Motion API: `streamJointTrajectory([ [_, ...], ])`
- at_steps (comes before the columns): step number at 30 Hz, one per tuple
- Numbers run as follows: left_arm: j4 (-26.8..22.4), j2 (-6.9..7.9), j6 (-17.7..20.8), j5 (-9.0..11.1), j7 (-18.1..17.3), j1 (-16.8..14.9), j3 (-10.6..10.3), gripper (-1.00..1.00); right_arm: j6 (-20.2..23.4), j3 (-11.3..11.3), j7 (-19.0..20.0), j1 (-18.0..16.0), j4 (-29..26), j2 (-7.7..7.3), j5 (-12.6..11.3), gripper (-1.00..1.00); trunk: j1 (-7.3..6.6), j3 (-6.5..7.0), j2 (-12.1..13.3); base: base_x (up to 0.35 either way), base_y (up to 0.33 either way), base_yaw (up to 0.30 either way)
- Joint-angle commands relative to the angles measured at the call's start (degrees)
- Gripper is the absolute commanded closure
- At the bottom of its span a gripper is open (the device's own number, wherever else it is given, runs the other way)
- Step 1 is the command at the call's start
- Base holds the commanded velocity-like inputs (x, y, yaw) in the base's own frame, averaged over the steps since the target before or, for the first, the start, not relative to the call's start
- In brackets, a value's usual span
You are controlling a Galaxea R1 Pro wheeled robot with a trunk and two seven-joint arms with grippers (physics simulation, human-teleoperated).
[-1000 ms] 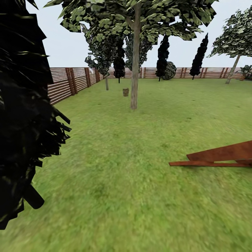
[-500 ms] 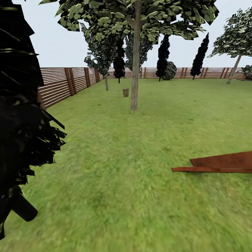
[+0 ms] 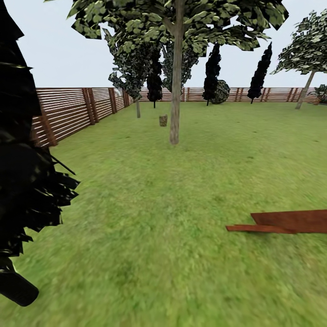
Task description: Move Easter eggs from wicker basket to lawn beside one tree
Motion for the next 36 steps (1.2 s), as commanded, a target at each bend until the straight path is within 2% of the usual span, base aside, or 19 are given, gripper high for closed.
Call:
streamJointTrajectory([
  [1,-0.05,-0.02,-0.08,-0.21,0.08,0.0,0.21,-1.0,-0.17,0.0,-0.02,-0.03,0.03,0.0,-0.09,-1.0,0.04,-0.06,-0.03,0.321,0.0,0.0],
  [36,-0.01,0.07,-0.08,-0.21,0.01,0.0,0.3,-1.0,-0.17,-0.01,-0.03,-0.03,0.21,-0.01,-0.16,-1.0,0.04,-0.06,-0.03,0.321,0.0,0.0],
])
